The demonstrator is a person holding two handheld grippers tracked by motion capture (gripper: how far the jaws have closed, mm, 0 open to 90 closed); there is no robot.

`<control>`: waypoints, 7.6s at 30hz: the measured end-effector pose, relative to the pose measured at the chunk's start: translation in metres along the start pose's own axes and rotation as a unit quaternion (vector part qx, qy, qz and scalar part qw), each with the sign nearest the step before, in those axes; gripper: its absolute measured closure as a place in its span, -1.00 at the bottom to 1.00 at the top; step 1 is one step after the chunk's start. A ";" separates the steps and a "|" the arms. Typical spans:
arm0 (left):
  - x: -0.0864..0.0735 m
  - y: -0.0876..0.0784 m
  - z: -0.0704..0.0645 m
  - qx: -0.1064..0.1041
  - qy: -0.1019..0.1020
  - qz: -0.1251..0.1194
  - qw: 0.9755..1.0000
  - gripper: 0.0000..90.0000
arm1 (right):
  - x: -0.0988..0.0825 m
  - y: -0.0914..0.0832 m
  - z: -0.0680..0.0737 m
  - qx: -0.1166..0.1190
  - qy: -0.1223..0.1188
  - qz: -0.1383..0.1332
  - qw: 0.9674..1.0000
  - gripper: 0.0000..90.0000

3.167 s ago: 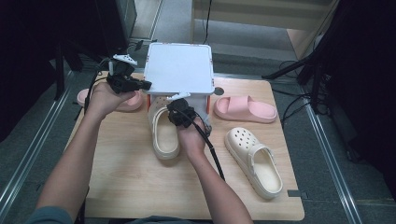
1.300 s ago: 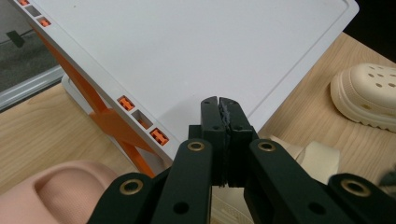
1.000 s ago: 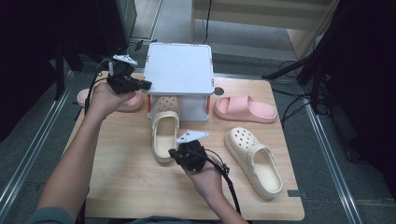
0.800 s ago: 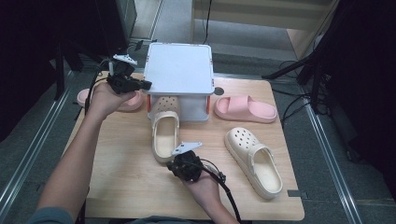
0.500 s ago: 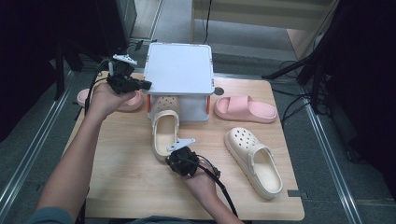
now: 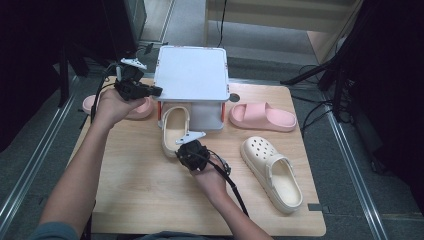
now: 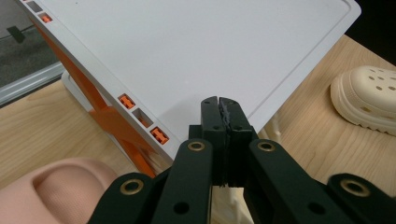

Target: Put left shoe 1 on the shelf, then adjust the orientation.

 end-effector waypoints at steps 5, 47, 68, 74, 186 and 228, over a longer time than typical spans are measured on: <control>0.000 0.000 0.000 -0.001 0.000 -0.001 1.000 0.99 | 0.017 0.010 -0.013 -0.011 0.012 -0.013 1.000 1.00; 0.005 -0.013 -0.010 -0.025 -0.030 -0.007 0.999 0.83 | 0.025 -0.034 -0.022 0.028 0.004 -0.048 0.998 0.87; -0.041 -0.041 -0.049 -0.056 -0.039 -0.003 0.998 0.30 | -0.077 -0.166 -0.073 0.020 0.067 -0.048 0.996 0.61; -0.057 -0.043 -0.054 -0.058 -0.043 -0.007 0.997 0.21 | -0.094 -0.178 -0.087 -0.009 0.079 -0.048 0.996 0.55; -0.128 0.053 -0.101 -0.057 -0.006 0.084 0.995 0.94 | -0.056 -0.101 -0.124 -0.005 0.085 -0.002 0.996 0.97; -0.113 0.090 -0.089 -0.069 -0.033 0.082 0.994 0.96 | -0.073 -0.095 -0.059 0.029 0.060 0.034 0.997 0.96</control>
Point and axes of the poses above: each handheld gripper's, and its own axes: y roughly forward along the jaws, x roughly out of its top, z roughly to its left, the point moved 1 cm from there along y, roughly forward along the jaws, and after that the axes turned 3 degrees about -z, right-handed, at the moved point
